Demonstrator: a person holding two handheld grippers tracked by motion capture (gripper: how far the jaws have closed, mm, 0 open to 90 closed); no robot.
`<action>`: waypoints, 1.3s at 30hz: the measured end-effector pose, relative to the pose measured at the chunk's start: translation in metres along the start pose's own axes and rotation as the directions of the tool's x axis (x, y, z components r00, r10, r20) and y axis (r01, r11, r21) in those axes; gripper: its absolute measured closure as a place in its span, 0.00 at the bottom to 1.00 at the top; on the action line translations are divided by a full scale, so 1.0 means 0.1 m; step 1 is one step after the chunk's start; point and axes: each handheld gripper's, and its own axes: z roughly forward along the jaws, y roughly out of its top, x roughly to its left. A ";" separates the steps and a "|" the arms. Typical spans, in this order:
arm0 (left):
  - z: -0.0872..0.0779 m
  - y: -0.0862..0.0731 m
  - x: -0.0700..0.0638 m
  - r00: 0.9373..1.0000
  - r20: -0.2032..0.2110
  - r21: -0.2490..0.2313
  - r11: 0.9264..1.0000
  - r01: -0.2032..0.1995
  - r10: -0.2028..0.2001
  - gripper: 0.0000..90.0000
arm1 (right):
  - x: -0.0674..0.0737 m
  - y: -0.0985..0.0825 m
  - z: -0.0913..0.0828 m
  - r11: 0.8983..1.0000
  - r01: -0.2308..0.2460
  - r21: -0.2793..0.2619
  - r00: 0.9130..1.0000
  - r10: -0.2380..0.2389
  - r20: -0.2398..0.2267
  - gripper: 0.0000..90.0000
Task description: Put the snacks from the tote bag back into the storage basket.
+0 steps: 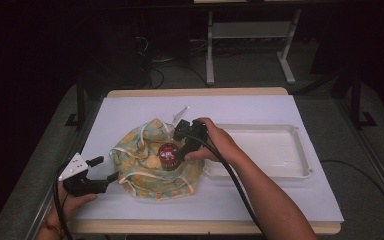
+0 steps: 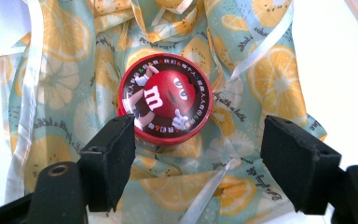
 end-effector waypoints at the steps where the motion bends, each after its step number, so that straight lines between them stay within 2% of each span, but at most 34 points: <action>1: 0.00 0.00 0.00 1.000 0.001 0.000 1.000 0.001 -0.001 0.19 | 0.00 -0.01 0.00 1.000 -0.001 -0.001 1.000 0.001 0.004 0.29; 22: 0.01 0.00 0.00 1.000 0.002 0.011 1.000 -0.006 0.005 0.19 | -0.07 -0.18 -0.19 1.000 -0.018 -0.018 0.999 0.018 0.032 0.29; 39: 0.03 -0.01 -0.01 1.000 0.003 0.021 1.000 -0.006 0.006 0.19 | -0.13 -0.38 -0.34 0.999 -0.023 -0.039 0.997 0.026 0.077 0.29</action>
